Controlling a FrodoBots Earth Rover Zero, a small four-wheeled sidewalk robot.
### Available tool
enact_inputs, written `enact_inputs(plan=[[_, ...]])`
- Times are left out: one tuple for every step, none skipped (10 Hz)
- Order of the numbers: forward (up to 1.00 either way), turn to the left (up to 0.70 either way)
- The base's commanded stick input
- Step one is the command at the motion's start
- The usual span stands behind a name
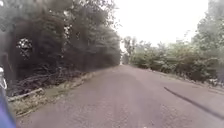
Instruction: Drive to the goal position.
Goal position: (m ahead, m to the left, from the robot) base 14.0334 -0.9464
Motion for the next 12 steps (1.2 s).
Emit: enact_inputs(plan=[[0.70,-0.01],[0.70,-0.01],[0.70,-0.01],[0.70,-0.02],[0.70,-0.05],[0.70,-0.08],[0.70,-0.06],[0.70,-0.01],[0.70,-0.01],[0.70,-0.01],[0.70,-0.01],[0.70,-0.01]])
